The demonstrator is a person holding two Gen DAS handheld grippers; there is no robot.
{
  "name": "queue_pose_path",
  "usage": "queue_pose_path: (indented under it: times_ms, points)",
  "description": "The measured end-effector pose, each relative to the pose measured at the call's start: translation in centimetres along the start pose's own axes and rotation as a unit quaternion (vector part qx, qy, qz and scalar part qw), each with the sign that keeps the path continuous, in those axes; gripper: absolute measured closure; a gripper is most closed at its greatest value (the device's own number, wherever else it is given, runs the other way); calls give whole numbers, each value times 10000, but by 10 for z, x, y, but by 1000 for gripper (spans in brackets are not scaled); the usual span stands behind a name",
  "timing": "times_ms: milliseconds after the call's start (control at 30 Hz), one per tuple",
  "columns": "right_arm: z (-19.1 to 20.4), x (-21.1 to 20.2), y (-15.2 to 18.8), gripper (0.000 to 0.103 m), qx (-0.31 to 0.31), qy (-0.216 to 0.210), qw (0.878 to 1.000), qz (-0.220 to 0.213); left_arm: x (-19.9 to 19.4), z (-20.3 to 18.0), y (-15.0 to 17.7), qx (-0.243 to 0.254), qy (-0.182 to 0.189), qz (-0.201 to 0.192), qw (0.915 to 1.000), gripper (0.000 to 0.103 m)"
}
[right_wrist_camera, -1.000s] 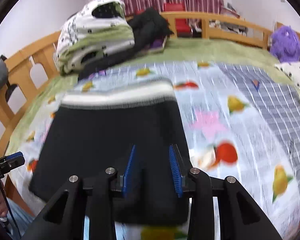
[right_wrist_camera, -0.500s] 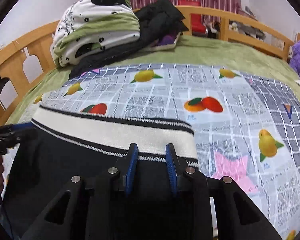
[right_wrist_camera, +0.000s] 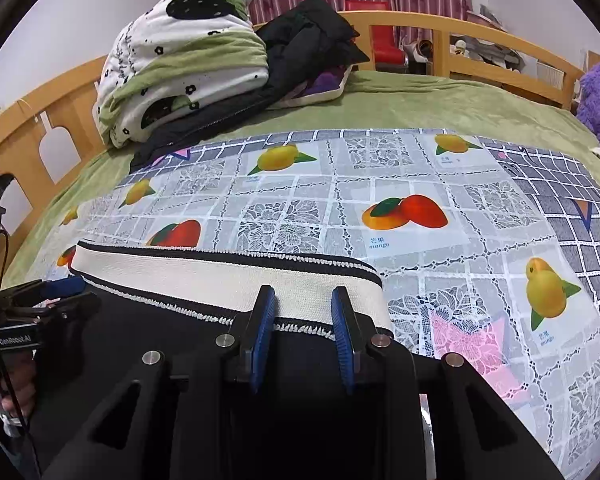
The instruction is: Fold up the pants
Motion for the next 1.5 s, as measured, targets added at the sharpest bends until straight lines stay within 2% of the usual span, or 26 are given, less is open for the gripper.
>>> queue_pose_path:
  times_ms: [367,467,533,633,700,767,800,933,1033,1233,1500]
  points:
    - [2,-5,1,73,20,-26,10000,-42,-1,1,1,-23,10,-34,10000,32]
    - [3,-4,0,73,-93,43,9999,29,-11,6,-3,-168,2,-247,9996,35]
    - [0,-11,-3,79,52,-60,10000,-39,-24,14,-7,-310,-52,-504,9982,36]
    - [-1,-26,-8,83,106,-122,9997,-178,-38,21,-13,-208,-366,-767,9962,36]
    - [1,-31,-8,76,102,-140,9997,-184,-30,24,-12,-174,-489,-610,9968,36]
    - [0,-20,-2,76,81,15,10000,49,-7,28,-4,-237,-558,-150,9980,36]
    - [-2,-11,2,76,57,126,9998,159,1,30,-2,-306,-545,-40,9980,36]
    - [-4,-6,1,76,82,102,9998,132,1,33,-3,-455,-411,-4,9981,35]
    - [-8,-7,1,76,227,-47,9996,139,0,33,-2,-434,-438,-14,9981,34]
    - [-5,-8,2,76,102,4,9999,95,-2,32,-1,-441,-393,32,9982,34]
    - [-7,-12,3,75,183,-145,9996,135,-10,29,5,-388,-286,124,9988,34]
Point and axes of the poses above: each gripper's, at about its wrist camera, not at the fingertips, and x roughly the way its jaws point, z to its left, y to its underside, the point moved 8 cm from there along x, roughly the way its jaws point, and after that the axes turned 7 degrees about -y, right-handed, at the moved point
